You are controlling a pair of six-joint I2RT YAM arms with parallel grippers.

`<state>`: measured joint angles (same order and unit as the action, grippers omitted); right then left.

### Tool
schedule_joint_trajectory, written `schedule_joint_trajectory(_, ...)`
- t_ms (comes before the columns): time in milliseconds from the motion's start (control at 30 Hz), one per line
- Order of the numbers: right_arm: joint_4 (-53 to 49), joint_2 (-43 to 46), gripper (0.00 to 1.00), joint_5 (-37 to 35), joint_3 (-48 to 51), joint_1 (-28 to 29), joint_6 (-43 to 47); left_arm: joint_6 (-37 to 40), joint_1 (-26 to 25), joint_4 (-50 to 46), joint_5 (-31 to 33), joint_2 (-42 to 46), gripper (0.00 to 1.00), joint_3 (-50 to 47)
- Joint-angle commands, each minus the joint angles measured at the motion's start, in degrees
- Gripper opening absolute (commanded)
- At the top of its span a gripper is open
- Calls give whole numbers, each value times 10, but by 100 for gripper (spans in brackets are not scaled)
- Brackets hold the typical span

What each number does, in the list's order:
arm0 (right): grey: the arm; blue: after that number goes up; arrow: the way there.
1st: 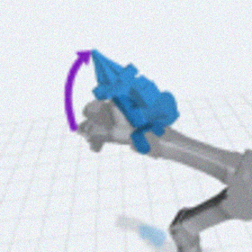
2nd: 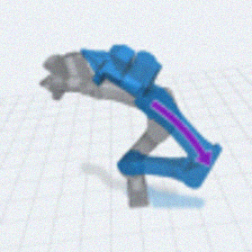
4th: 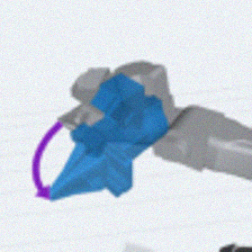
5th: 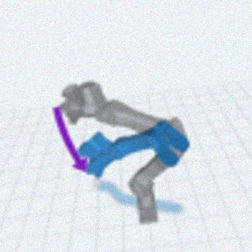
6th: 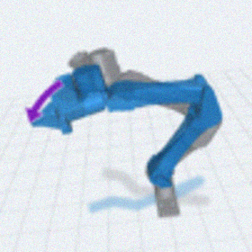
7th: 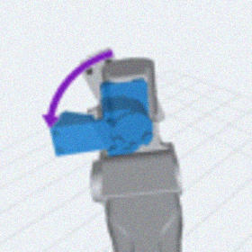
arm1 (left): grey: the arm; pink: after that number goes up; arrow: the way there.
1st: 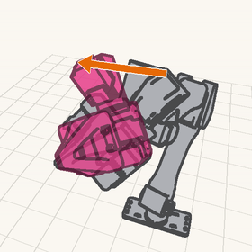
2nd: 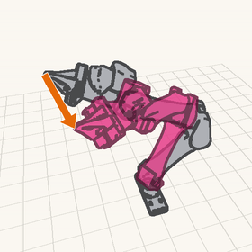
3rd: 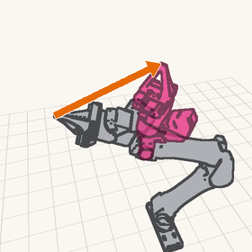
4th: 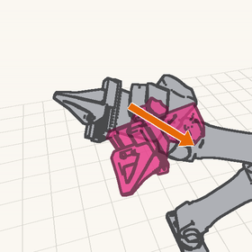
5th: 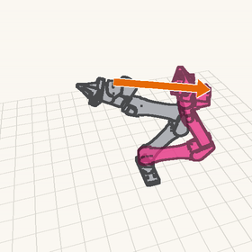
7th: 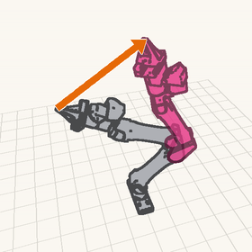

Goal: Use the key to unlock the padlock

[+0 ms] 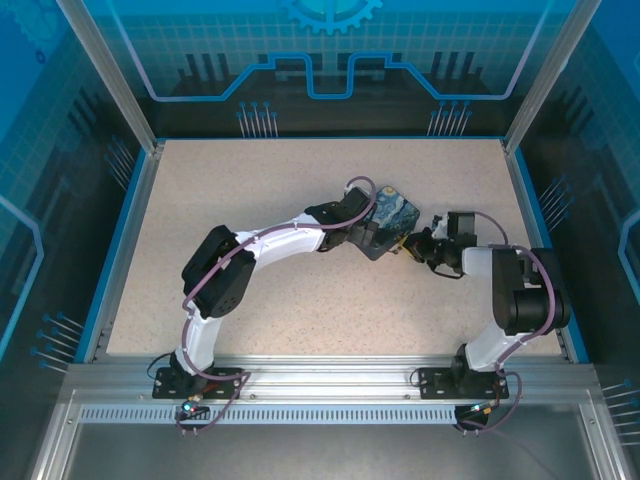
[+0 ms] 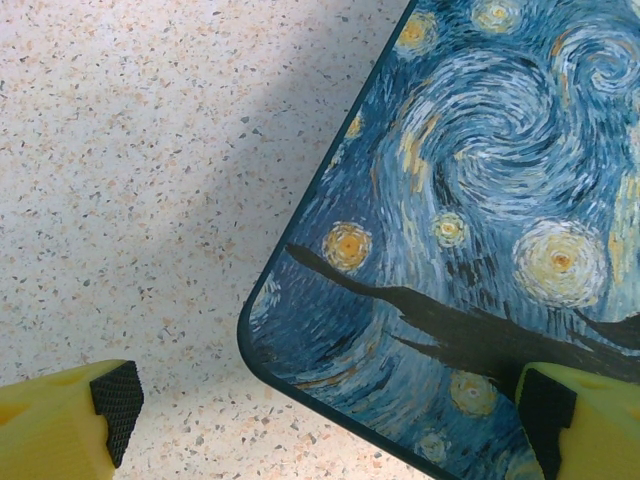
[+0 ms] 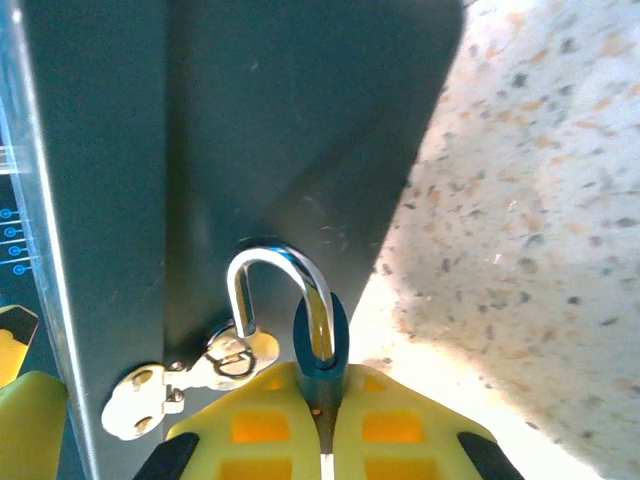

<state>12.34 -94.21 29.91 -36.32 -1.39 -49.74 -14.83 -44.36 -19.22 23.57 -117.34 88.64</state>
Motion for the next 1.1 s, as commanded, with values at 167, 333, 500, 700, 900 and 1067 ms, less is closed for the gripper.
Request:
schedule_joint_trajectory(167, -31, 34, 0, -3, 12, -40, 21, 7, 8, -41, -9, -18, 98, -14)
schedule_joint_trajectory(333, -36, 71, 0, 18, 24, -41, 17, 4, 16, -56, -11, -9, 99, 5)
schedule_joint_trajectory(500, -85, 146, 0, 24, 31, -26, 29, 4, 25, -64, -20, 28, 99, 19)
schedule_joint_trajectory(700, -150, 236, 0, 14, 33, 48, 35, -17, 50, -79, -44, 87, 99, 14)
schedule_joint_trajectory(900, -165, 276, 0, -42, 22, 184, 17, -43, 92, -89, -60, 149, 99, -23)
schedule_joint_trajectory(1067, -141, 227, 0, -79, -21, 305, 4, -68, 143, -92, -77, 210, 99, -72)
